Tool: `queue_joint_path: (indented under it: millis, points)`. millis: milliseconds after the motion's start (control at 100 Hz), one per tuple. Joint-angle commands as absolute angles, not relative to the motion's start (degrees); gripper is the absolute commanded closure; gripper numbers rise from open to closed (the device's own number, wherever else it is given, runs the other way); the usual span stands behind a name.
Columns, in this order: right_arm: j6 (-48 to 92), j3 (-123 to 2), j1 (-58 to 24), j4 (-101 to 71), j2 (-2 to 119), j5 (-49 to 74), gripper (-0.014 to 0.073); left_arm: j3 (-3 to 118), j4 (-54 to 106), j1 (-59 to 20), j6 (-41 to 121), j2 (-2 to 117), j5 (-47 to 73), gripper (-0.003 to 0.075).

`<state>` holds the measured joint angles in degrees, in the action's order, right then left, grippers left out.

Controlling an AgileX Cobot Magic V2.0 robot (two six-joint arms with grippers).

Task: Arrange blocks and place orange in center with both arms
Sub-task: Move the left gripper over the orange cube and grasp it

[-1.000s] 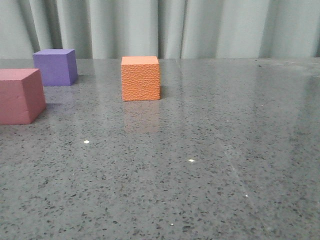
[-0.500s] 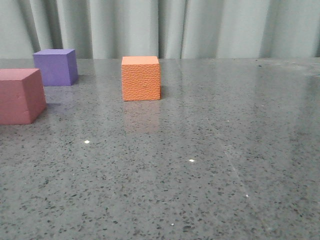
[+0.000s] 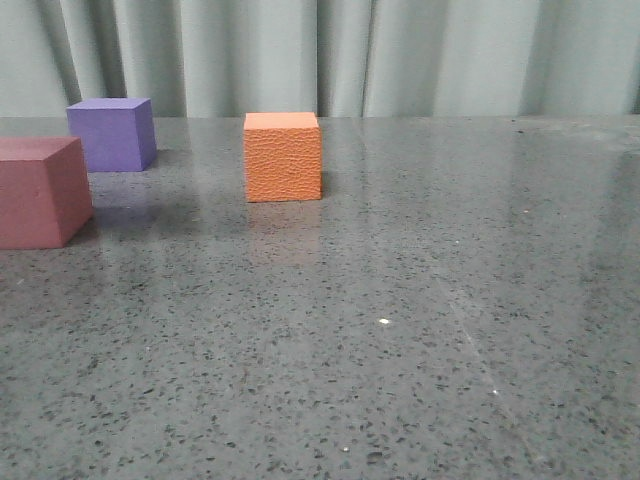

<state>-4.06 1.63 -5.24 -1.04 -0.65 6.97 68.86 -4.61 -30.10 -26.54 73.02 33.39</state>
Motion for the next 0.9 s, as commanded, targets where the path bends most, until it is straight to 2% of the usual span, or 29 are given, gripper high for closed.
queue_joint_path:
  millis: [0,210,430,890]
  points:
    - [-3.64,0.83,-4.86,-1.1,-1.8,1.92,0.0661,74.51,-13.11,-34.27,-36.35,77.4,29.47,0.0102]
    - [-3.64,0.83,-4.86,-1.1,-1.8,1.92,0.0661,86.2,-26.41,-40.87,-48.37,90.49,38.31,0.0102]
    - [-3.64,0.83,-4.86,-1.1,-1.8,1.92,0.0661,95.46,-28.19,-42.92,-49.91,99.69,44.14,0.0102]
    - [-3.64,0.83,-4.86,-1.1,-1.8,1.92,0.0661,96.97,-30.48,-42.93,-54.1,103.97,47.27,0.0102]
